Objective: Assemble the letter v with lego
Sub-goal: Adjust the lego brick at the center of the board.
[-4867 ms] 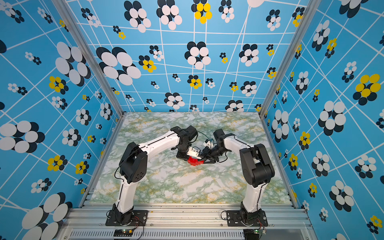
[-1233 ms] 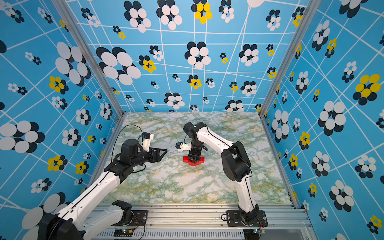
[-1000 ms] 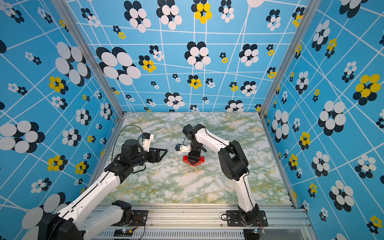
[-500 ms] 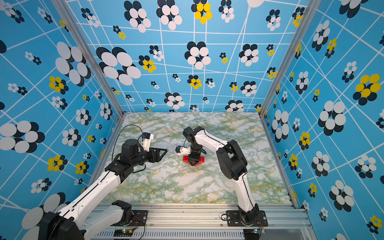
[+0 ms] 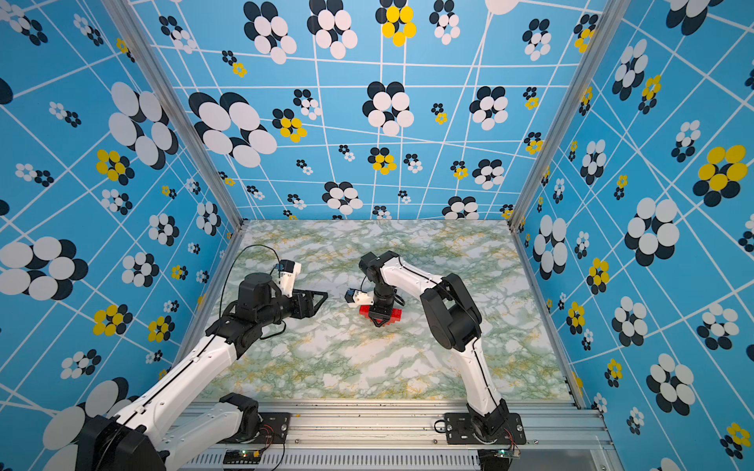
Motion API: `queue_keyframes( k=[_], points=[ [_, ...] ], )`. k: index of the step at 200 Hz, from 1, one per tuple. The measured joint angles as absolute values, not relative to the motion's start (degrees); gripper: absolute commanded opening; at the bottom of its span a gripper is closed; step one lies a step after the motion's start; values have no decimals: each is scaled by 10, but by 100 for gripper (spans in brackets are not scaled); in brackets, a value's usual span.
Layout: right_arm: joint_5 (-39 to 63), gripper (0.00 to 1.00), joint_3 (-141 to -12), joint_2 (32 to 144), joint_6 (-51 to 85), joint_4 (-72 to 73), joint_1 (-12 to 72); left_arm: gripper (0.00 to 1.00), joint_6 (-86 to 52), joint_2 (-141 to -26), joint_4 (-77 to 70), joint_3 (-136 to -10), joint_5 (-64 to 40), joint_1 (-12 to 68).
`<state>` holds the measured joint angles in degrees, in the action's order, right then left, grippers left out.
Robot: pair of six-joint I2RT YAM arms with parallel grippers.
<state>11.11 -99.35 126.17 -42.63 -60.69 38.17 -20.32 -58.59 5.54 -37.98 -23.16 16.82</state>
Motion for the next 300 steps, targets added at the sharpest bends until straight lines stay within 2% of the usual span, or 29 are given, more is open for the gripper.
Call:
queue_keyframes(
  k=[28, 130, 236, 268, 300],
  points=[
    [121, 35, -998, 1262, -425, -616, 382, 79, -203, -586, 55, -380, -232, 168],
    [275, 35, -1033, 1263, -446, -709, 382, 79, -203, -586, 53, -376, -232, 168],
    [291, 38, -1033, 1310, -446, -716, 392, 79, -204, -586, 42, -368, -232, 168],
    [290, 45, -1033, 1315, -444, -716, 392, 79, -203, -586, 42, -368, -232, 168],
    [281, 58, -1033, 1315, -441, -715, 392, 79, -203, -588, 42, -368, -232, 168]
  ],
)
